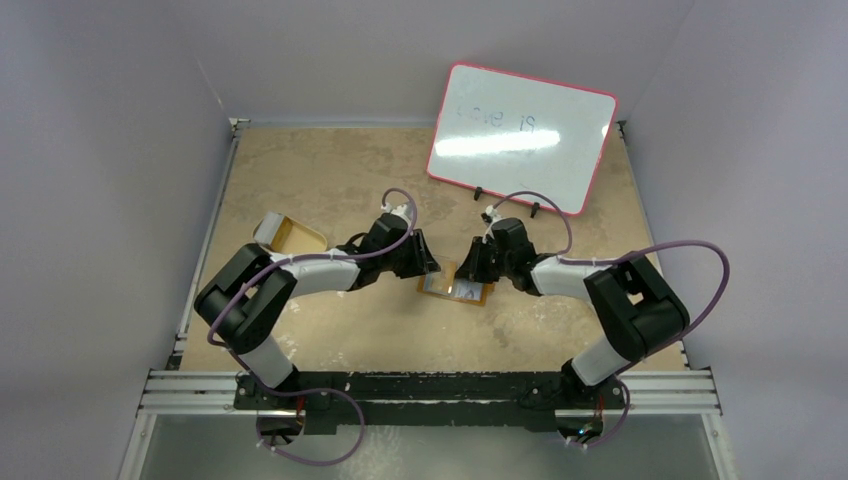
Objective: Put the credit cards into the card holder
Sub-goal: Turn over the card slot in the card holder.
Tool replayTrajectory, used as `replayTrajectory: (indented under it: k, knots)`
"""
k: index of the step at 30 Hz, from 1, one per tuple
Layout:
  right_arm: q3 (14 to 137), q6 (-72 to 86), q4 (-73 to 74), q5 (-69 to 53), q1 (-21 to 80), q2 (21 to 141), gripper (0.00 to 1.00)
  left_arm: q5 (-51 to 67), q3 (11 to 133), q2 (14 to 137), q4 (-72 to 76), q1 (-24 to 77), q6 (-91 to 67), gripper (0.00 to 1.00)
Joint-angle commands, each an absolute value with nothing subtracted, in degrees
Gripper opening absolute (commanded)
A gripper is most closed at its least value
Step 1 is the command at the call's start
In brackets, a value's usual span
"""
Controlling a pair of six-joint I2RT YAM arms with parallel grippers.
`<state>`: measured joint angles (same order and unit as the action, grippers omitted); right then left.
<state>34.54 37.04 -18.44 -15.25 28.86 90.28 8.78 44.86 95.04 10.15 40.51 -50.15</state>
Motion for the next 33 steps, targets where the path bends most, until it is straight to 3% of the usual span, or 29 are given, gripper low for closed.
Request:
replayTrajectory:
  k: [1,13,33]
  knots:
    - [35.30,35.59,-17.32,-14.21,29.03,92.30,0.15,8.13,46.47,94.96,10.20,40.20,-47.67,0.34]
    - [35.74,34.69,-14.73,-11.28,29.12,93.08,0.14,7.54,47.97,96.36,7.32,40.18,-45.75,0.34]
    - [35.28,35.31,-16.47,-12.43,29.60,93.96,0.14,13.92,46.38,95.56,15.33,40.38,-51.24,0.32]
